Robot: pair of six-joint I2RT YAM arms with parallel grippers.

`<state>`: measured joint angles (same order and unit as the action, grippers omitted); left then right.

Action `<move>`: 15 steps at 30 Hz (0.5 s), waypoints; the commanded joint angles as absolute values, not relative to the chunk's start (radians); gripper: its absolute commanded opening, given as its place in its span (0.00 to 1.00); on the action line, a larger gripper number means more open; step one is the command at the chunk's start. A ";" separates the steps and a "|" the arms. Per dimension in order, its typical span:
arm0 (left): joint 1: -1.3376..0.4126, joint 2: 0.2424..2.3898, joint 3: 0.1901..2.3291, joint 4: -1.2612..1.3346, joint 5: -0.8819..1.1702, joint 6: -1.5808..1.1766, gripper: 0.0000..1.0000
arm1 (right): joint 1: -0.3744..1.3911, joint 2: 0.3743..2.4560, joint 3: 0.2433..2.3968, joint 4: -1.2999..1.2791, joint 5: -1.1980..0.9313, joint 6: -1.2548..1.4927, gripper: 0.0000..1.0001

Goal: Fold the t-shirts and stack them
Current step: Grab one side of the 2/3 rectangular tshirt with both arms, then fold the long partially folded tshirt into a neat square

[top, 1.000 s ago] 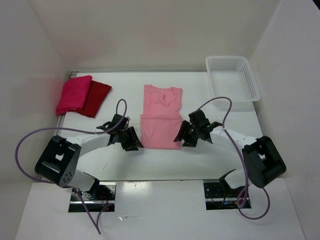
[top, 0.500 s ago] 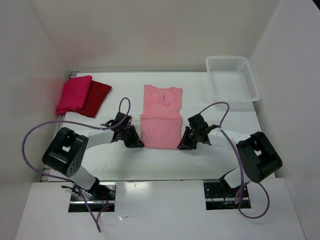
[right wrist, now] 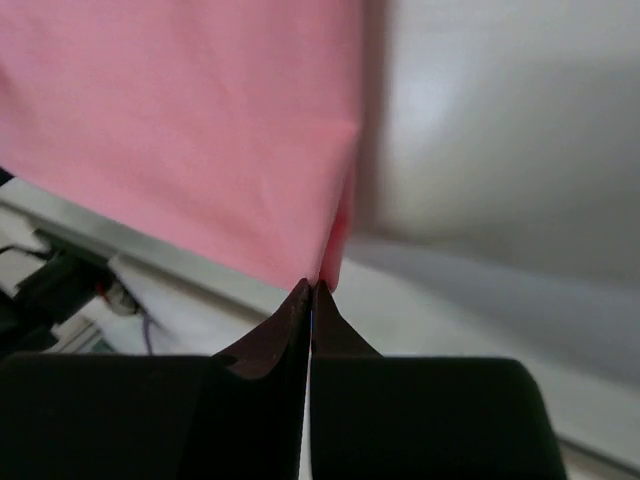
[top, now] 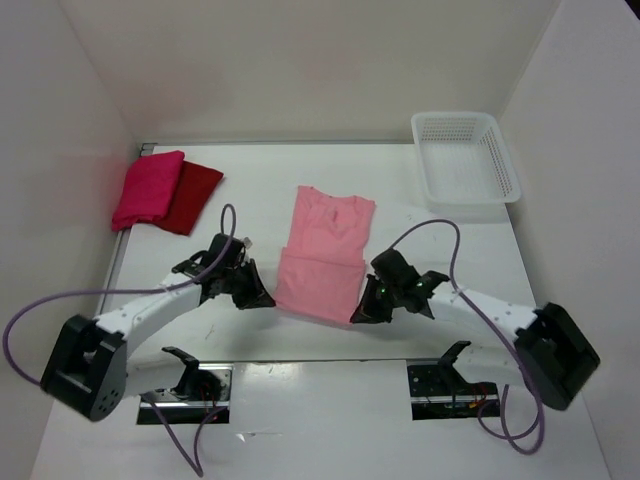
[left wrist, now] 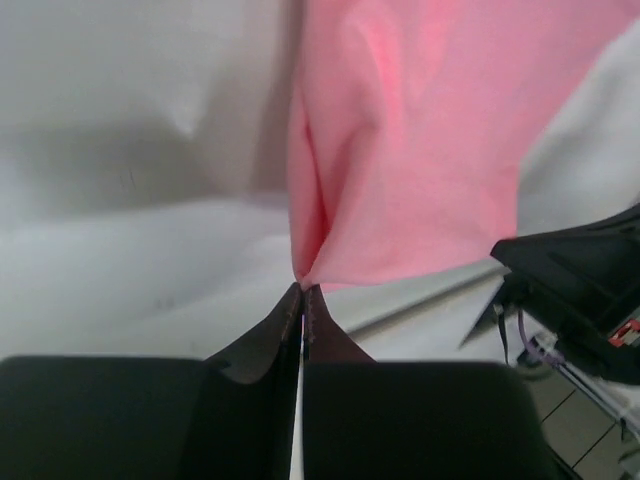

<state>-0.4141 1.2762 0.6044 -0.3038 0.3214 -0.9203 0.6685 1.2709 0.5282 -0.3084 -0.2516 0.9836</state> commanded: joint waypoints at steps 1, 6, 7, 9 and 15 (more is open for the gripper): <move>-0.413 1.109 0.651 -0.535 0.374 -0.897 0.00 | 0.696 1.074 0.543 -0.455 -0.256 1.064 0.00; -0.400 1.161 0.876 -0.612 0.383 -0.871 0.00 | 0.511 1.081 0.766 -0.588 -0.281 0.901 0.00; -0.390 1.190 0.909 -0.591 0.383 -0.859 0.00 | 0.480 1.116 0.805 -0.588 -0.281 0.867 0.00; -0.348 1.306 1.019 -0.526 0.373 -0.828 0.00 | 0.390 1.204 0.920 -0.549 -0.301 0.772 0.00; -0.290 1.708 1.374 -0.416 0.296 -0.755 0.00 | 0.241 1.599 1.221 -0.471 -0.279 0.638 0.00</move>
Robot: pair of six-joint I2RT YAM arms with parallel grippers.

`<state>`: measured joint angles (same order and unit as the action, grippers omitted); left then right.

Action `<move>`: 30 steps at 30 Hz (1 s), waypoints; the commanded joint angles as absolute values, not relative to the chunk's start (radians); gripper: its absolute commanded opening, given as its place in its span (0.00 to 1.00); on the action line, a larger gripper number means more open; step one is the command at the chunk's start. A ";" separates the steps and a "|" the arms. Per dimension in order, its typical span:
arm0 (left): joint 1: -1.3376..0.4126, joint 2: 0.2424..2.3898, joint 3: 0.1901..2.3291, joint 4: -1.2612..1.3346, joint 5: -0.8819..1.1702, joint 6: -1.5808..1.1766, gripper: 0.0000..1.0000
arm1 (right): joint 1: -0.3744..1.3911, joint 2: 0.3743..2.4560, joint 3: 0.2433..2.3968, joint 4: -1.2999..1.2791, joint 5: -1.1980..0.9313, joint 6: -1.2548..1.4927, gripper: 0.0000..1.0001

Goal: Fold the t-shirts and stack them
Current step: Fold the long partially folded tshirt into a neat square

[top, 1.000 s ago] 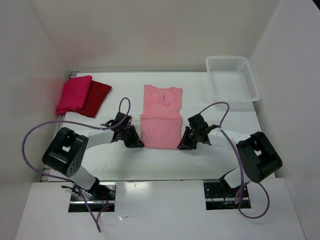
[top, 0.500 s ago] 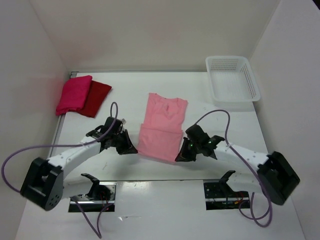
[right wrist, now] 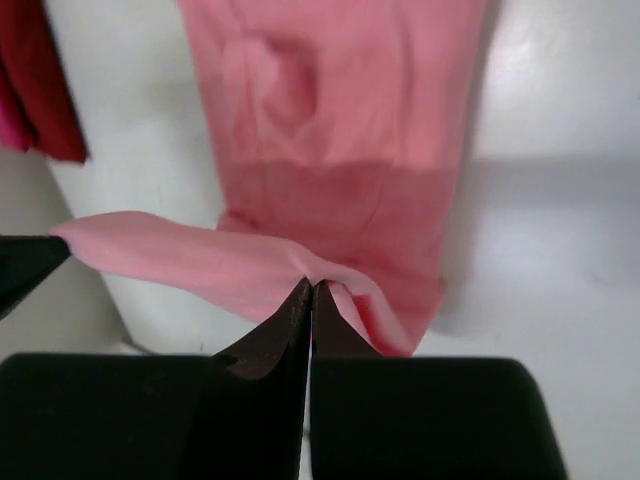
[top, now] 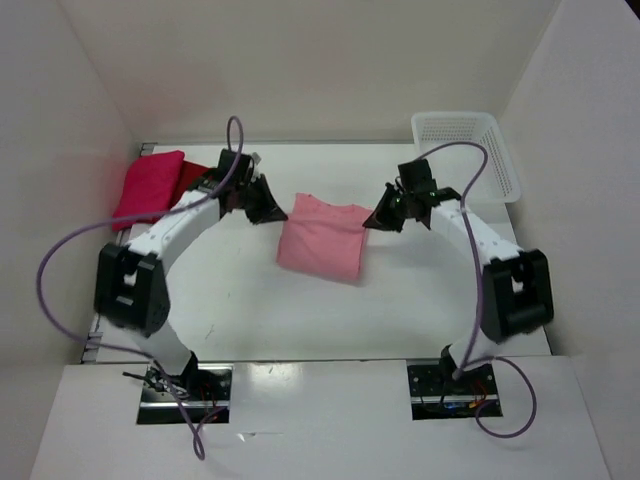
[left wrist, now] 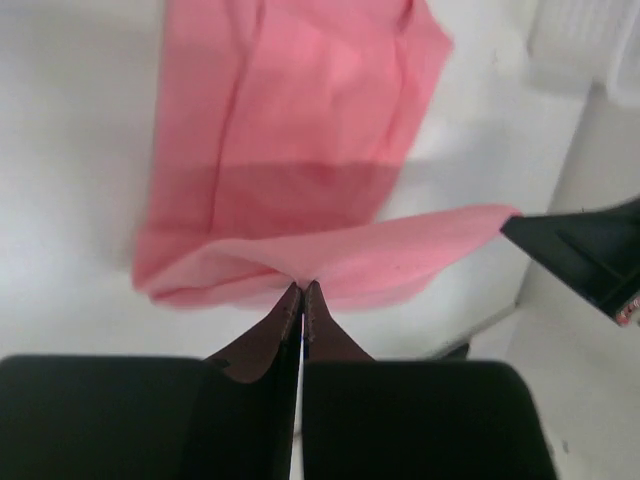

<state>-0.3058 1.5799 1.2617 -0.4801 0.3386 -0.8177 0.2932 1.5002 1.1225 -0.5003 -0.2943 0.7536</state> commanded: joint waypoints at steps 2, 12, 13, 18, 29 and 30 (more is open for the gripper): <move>-0.281 1.865 1.546 -0.416 0.247 -0.744 0.00 | 0.212 1.724 1.317 -0.462 -0.261 0.629 0.00; -0.249 2.226 1.874 -0.356 0.200 -0.781 0.03 | 0.156 2.078 1.624 -0.419 -0.219 0.620 0.08; -0.249 2.226 1.890 -0.356 0.199 -0.781 0.11 | 0.156 2.079 1.635 -0.428 -0.210 0.620 0.14; -0.218 2.103 1.844 -0.319 0.178 -0.779 0.44 | 0.195 1.984 1.612 -0.446 -0.160 0.595 0.49; -0.371 1.925 1.186 -0.083 0.313 -0.833 0.47 | 0.345 1.793 1.270 -0.331 -0.252 0.661 0.00; -0.371 1.925 1.165 -0.083 0.322 -0.833 0.46 | 0.359 1.805 1.255 -0.331 -0.252 0.661 0.00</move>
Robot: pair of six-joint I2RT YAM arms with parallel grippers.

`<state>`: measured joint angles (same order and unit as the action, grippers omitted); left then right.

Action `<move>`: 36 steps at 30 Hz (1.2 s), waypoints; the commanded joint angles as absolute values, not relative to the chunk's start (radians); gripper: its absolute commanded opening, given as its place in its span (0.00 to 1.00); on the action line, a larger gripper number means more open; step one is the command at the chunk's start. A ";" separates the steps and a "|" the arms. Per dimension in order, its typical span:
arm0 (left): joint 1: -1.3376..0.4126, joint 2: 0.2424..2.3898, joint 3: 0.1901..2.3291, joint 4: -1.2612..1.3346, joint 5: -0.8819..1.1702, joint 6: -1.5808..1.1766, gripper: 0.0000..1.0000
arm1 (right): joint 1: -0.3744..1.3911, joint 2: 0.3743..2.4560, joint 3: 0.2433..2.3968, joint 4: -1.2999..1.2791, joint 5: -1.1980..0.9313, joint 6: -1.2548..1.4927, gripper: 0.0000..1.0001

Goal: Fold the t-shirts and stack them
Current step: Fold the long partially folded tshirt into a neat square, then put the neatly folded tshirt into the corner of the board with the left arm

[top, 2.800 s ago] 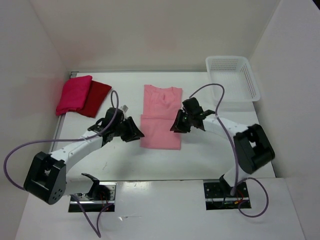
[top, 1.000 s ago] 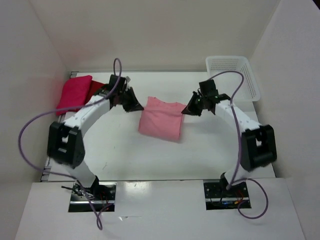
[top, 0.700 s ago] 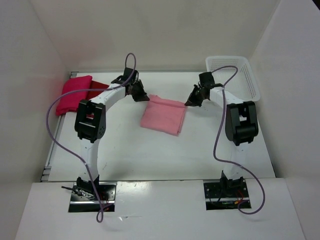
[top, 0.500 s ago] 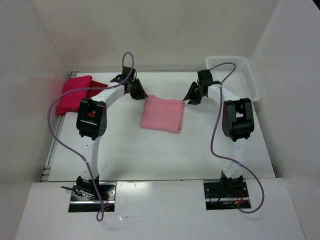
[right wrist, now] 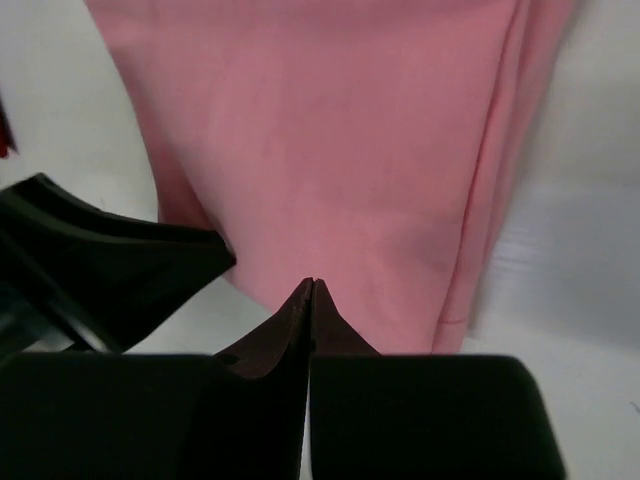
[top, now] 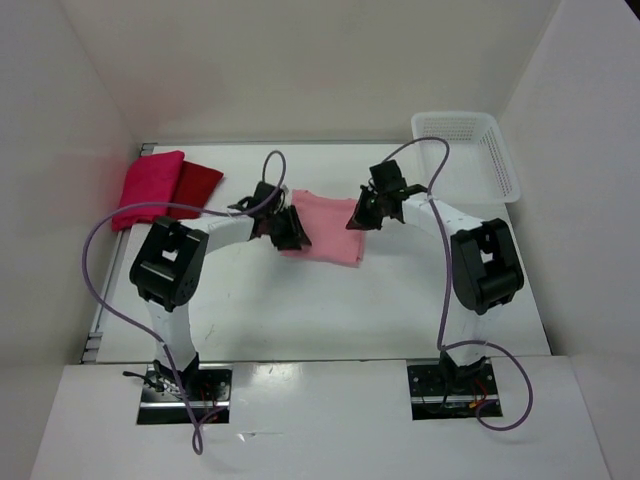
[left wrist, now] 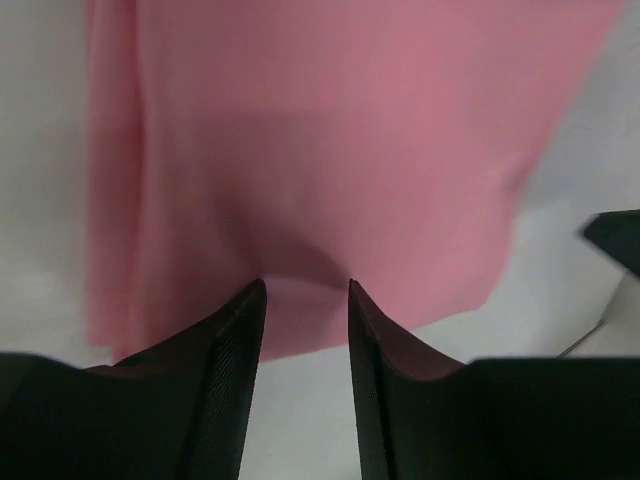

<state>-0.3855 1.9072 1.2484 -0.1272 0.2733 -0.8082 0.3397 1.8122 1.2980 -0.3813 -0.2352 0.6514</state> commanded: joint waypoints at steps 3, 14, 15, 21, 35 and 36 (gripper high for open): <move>-0.403 1.876 1.080 -0.071 0.331 -0.856 0.44 | 0.359 1.844 1.210 -0.304 -0.236 0.661 0.00; -0.457 1.520 0.859 -0.106 0.333 -0.951 0.71 | 0.359 1.945 1.239 -0.339 -0.212 0.586 0.17; -0.431 1.479 0.859 -0.116 0.322 -0.940 0.75 | 0.359 1.934 1.262 -0.350 -0.203 0.571 0.23; -0.247 1.558 0.891 -0.063 0.345 -0.920 0.92 | 0.359 1.829 1.295 -0.394 -0.238 0.552 0.53; -0.277 2.038 1.218 0.083 0.357 -0.805 0.71 | 0.359 1.617 1.229 -0.339 -0.340 0.594 0.61; -0.291 2.061 1.236 0.083 0.357 -0.817 0.60 | 0.359 1.605 1.229 -0.330 -0.341 0.594 0.61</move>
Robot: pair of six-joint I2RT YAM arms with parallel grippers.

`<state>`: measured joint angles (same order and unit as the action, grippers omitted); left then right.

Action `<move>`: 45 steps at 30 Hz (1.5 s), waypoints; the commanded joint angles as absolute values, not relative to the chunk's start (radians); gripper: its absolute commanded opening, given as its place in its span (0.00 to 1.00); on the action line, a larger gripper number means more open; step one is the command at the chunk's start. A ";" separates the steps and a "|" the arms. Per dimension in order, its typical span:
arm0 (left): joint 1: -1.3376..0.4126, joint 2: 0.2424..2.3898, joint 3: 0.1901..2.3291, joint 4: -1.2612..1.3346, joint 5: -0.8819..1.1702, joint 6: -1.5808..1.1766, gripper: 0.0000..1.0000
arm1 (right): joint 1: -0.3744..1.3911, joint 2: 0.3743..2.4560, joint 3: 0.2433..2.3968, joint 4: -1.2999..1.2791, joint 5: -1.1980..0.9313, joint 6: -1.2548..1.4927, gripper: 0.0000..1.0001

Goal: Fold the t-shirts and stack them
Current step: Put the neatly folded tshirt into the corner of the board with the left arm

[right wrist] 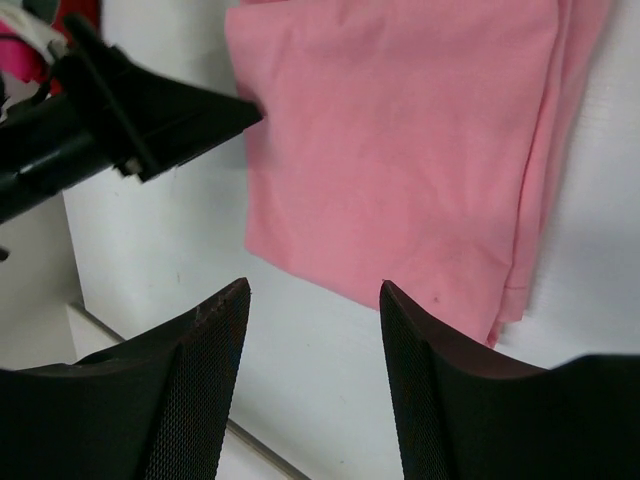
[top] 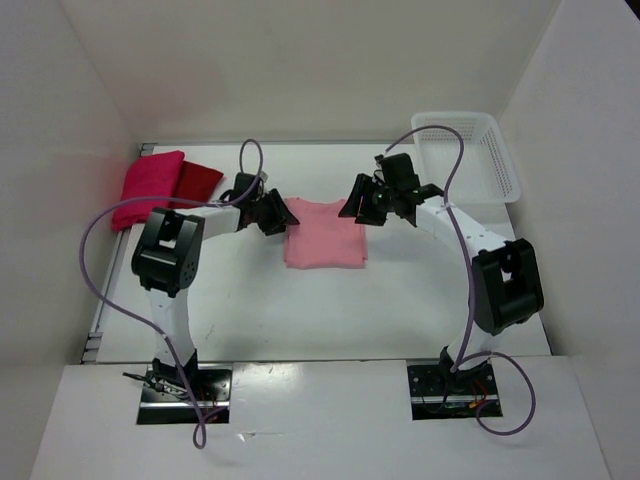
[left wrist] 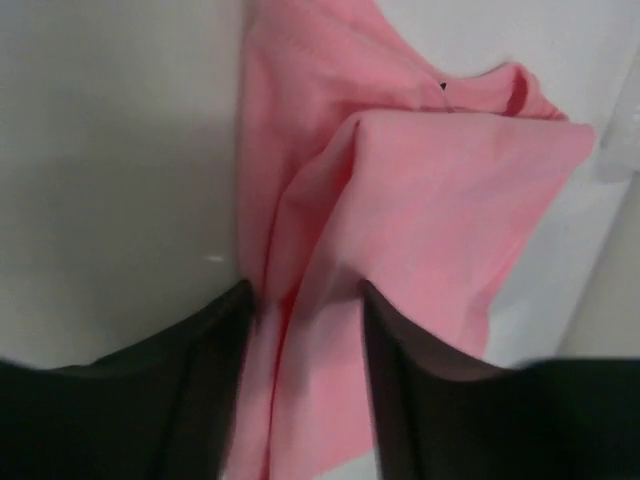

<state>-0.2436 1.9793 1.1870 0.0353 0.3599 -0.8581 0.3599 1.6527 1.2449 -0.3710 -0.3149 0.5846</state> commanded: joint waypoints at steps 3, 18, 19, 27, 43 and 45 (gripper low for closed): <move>-0.343 2.158 1.337 0.081 0.348 -0.828 0.36 | 0.359 1.592 1.220 -0.330 -0.351 0.603 0.61; -0.133 2.085 1.905 -0.161 0.298 -0.808 0.02 | 0.285 1.342 1.059 -0.322 -0.382 0.683 0.61; -0.100 2.071 1.905 -0.161 0.307 -0.821 0.02 | 0.276 1.342 1.058 -0.334 -0.382 0.672 0.61; 0.250 1.800 1.440 0.101 0.333 -1.011 0.39 | 0.276 1.373 1.029 -0.325 -0.462 0.652 0.61; 0.440 1.293 0.847 -0.049 0.329 -1.030 1.00 | 0.276 1.385 0.971 -0.316 -0.505 0.634 0.70; 0.399 1.314 0.856 -0.060 0.408 -0.901 1.00 | 0.304 1.385 0.971 -0.327 -0.448 0.634 0.91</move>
